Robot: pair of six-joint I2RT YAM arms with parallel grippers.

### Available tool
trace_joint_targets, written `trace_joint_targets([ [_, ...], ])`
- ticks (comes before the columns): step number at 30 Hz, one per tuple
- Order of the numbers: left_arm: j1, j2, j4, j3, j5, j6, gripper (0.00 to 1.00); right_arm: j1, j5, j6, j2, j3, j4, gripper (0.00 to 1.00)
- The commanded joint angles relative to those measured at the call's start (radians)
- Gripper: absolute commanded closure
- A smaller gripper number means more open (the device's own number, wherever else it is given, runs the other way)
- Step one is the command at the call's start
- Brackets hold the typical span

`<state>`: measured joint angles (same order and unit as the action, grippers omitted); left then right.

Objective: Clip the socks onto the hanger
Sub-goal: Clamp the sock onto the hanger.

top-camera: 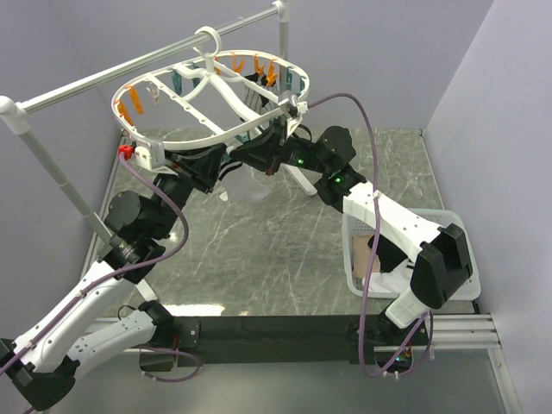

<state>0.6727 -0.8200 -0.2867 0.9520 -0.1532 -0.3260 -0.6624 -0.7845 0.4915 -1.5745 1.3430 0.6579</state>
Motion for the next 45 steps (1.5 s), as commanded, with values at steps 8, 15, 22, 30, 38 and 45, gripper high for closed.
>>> trace_joint_targets([
  [8,0.004,0.01,-0.017,0.011,0.05,0.021,0.74,-0.019,0.018,-0.039,0.018,0.038,-0.006,1.0],
  [15,0.004,0.022,-0.008,0.019,0.026,0.051,0.73,-0.019,-0.024,-0.053,0.039,0.004,0.014,1.0],
  [22,0.002,0.027,-0.005,0.016,0.038,0.051,0.73,-0.017,-0.067,-0.059,0.047,-0.007,0.02,1.0],
  [30,0.004,0.027,-0.002,0.014,0.05,0.053,0.74,-0.019,-0.073,-0.065,0.054,-0.002,0.011,1.0],
  [38,0.004,0.021,0.003,0.018,0.072,0.053,0.73,-0.019,-0.078,-0.054,0.039,0.025,0.011,1.0],
  [45,0.002,0.021,0.001,0.016,0.09,0.047,0.73,-0.019,-0.076,-0.053,0.024,0.042,0.008,1.0],
])
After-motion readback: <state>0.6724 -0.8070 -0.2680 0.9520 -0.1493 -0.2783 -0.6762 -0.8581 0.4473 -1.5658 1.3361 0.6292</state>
